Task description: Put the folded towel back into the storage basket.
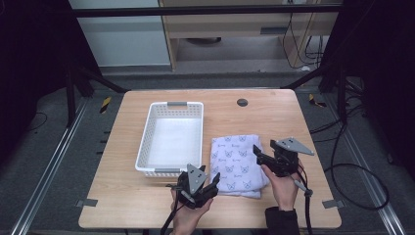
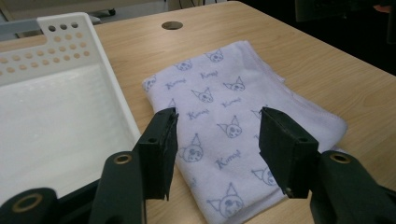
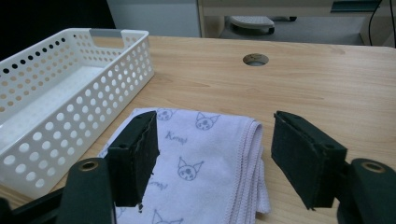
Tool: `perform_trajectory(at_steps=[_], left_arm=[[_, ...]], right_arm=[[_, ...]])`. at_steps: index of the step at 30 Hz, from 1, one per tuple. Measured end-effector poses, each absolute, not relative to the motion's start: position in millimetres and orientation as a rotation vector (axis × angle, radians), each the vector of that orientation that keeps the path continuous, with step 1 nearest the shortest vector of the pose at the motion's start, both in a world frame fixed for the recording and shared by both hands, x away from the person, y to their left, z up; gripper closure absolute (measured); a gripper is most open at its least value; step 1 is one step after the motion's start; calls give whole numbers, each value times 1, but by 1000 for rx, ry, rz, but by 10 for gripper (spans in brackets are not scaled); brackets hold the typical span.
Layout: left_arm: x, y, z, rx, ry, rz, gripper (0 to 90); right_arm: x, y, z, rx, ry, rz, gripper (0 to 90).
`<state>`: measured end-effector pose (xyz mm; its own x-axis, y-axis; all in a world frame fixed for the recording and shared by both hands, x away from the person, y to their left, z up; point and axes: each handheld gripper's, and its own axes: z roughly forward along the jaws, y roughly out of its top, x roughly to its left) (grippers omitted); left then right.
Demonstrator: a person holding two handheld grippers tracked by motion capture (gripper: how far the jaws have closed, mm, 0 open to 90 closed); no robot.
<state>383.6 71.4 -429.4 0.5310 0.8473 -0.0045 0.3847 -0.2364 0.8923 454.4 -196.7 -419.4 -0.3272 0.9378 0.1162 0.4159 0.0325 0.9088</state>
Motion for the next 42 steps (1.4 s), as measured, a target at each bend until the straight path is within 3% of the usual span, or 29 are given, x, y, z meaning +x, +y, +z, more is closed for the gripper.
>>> perform_trajectory(at_steps=[17, 42], left_arm=[[389, 60, -450, 1914, 1025, 554, 508], [404, 57, -482, 1971, 1111, 520, 460]], right_arm=[[478, -204, -430, 1397, 1806, 1246, 343], [514, -201, -463, 1458, 1905, 1150, 366]])
